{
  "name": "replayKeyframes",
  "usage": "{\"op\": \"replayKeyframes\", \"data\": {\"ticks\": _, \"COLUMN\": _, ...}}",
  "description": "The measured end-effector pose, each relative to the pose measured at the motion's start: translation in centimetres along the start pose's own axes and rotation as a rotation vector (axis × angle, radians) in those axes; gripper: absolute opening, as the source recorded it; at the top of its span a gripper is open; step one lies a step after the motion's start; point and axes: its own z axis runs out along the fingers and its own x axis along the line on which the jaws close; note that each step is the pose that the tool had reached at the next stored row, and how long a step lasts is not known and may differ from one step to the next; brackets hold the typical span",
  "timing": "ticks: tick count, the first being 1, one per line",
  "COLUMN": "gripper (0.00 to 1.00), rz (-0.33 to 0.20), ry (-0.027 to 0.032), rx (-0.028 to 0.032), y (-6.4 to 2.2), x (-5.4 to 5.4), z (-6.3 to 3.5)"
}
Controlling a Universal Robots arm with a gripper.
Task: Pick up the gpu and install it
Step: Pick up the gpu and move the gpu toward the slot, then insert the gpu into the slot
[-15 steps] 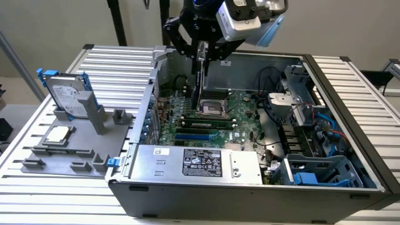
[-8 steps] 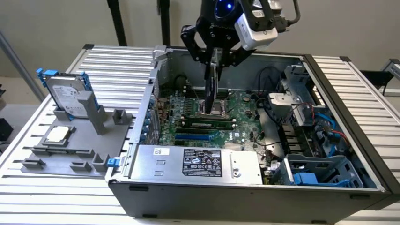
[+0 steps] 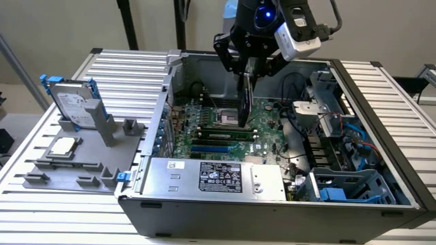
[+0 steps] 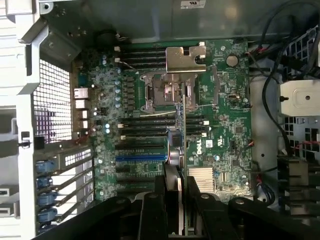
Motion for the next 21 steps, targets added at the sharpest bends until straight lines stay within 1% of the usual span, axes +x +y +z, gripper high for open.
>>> {"op": "replayKeyframes", "data": {"ticks": 2, "gripper": 0.28, "rz": -0.001, "ry": -0.0124, "rx": -0.0009, "y": -0.01, "x": -0.27, "z": 0.07}}
{"op": "replayKeyframes", "data": {"ticks": 3, "gripper": 0.28, "rz": -0.001, "ry": -0.017, "rx": -0.0014, "y": -0.02, "x": -0.35, "z": 0.14}}
{"op": "replayKeyframes", "data": {"ticks": 4, "gripper": 0.28, "rz": -0.001, "ry": -0.0191, "rx": -0.0017, "y": -0.03, "x": -0.41, "z": 0.2}}
{"op": "replayKeyframes", "data": {"ticks": 19, "gripper": 0.28, "rz": -0.001, "ry": -0.0192, "rx": -0.0015, "y": -0.03, "x": -0.44, "z": 0.22}}
{"op": "replayKeyframes", "data": {"ticks": 21, "gripper": 0.28, "rz": -0.014, "ry": -0.0183, "rx": -0.0012, "y": -0.03, "x": -0.44, "z": 0.22}}
